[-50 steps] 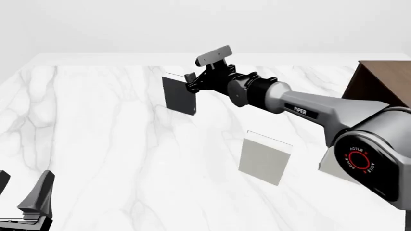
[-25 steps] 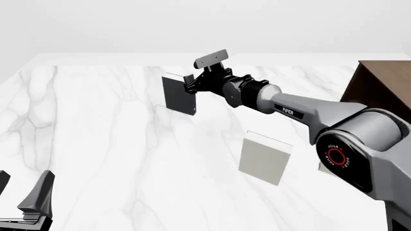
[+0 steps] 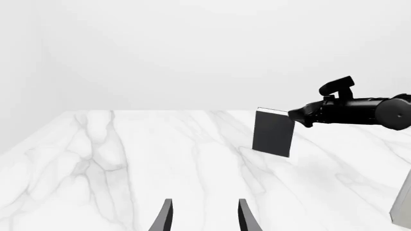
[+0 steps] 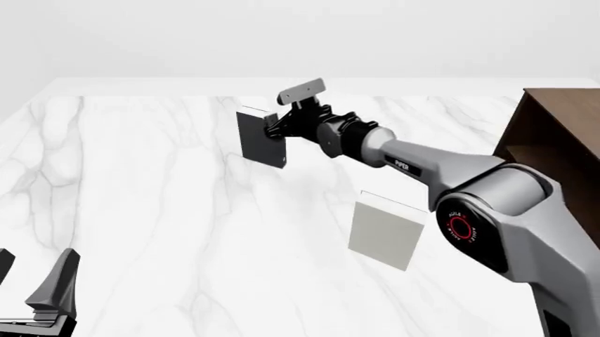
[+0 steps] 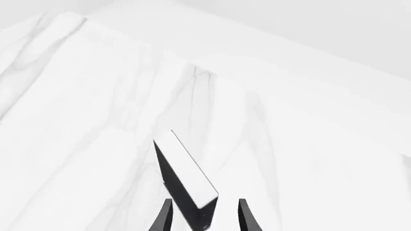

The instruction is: Pick up the book on the left and place it on top of the shelf.

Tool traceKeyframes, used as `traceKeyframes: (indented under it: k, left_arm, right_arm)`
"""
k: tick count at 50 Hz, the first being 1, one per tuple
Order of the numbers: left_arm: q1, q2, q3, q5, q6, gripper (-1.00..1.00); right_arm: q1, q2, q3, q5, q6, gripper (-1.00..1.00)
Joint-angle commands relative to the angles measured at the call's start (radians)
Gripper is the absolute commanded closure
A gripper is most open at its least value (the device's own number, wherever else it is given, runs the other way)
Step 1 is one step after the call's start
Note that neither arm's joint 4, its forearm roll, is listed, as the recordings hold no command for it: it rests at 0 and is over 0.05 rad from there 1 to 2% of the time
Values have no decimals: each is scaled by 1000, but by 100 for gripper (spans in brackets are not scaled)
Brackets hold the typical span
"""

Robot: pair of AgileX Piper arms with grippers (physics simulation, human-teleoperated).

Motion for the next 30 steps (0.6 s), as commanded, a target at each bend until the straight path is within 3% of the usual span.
traceKeyframes:
  k: [1, 30]
  left_arm:
    - [0, 0, 0, 0, 0, -100]
    - [0, 0, 0, 0, 0, -100]
  right_arm:
    - [3, 48, -54, 23, 4, -100]
    - [9, 154, -135, 37, 35, -100]
